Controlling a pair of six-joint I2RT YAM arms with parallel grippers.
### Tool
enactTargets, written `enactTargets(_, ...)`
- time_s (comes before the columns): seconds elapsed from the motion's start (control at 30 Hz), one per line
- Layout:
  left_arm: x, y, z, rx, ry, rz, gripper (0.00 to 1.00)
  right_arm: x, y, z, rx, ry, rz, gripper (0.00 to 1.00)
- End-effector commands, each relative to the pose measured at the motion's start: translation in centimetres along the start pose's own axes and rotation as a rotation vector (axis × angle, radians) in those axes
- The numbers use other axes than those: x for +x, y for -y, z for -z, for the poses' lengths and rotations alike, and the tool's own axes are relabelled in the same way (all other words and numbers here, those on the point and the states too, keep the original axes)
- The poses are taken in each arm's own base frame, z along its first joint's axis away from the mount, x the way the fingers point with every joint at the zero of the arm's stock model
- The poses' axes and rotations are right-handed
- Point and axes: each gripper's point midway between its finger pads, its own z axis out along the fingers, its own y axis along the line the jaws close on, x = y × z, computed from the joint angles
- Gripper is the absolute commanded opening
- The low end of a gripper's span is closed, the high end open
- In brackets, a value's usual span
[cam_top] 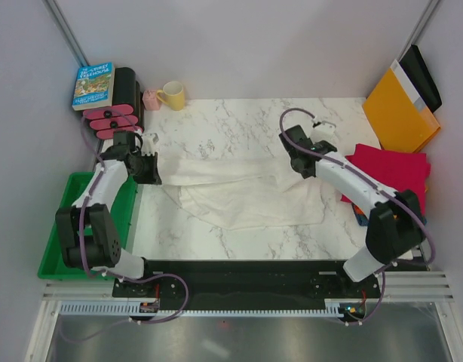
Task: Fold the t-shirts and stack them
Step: Flatten out the tshirt
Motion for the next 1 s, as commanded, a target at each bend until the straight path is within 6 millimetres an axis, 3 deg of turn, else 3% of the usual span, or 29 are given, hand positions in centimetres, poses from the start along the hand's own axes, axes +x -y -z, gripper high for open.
enactTargets(0.0,-4.7,0.2,6.5,-0.05,0.183,-0.098,0.02,-9.3,1.3,7.5,-0.091,0.195,-0.092,0.0)
enactTargets(0.23,-4.7,1.2,11.1,-0.015,0.262,-0.087,0.02,-11.0,3.6,13.5,-0.21,0.254,-0.094,0.0)
enactTargets(0.47,-7.6,4.0,23.5,0.025,0.55,-0.133,0.02,-16.5,8.2,22.3,-0.329,0.388,-0.139,0.0)
enactTargets(0.53,-7.7,5.7,27.0,0.014,0.639,-0.195,0.02,-18.4,9.9,25.0,-0.383,0.43,-0.17,0.0)
enactTargets(0.63,-7.5,8.1,30.8,0.014,0.737,-0.254,0.02,-20.5,12.2,27.9,-0.435,0.499,-0.181,0.0)
enactTargets(0.8,-7.1,11.3,34.9,0.059,0.846,-0.264,0.02,-22.9,15.5,31.2,-0.473,0.596,-0.185,0.0)
enactTargets(0.97,-6.2,15.2,41.8,0.035,1.023,-0.354,0.02,-25.4,18.9,35.2,-0.537,0.694,-0.221,0.0)
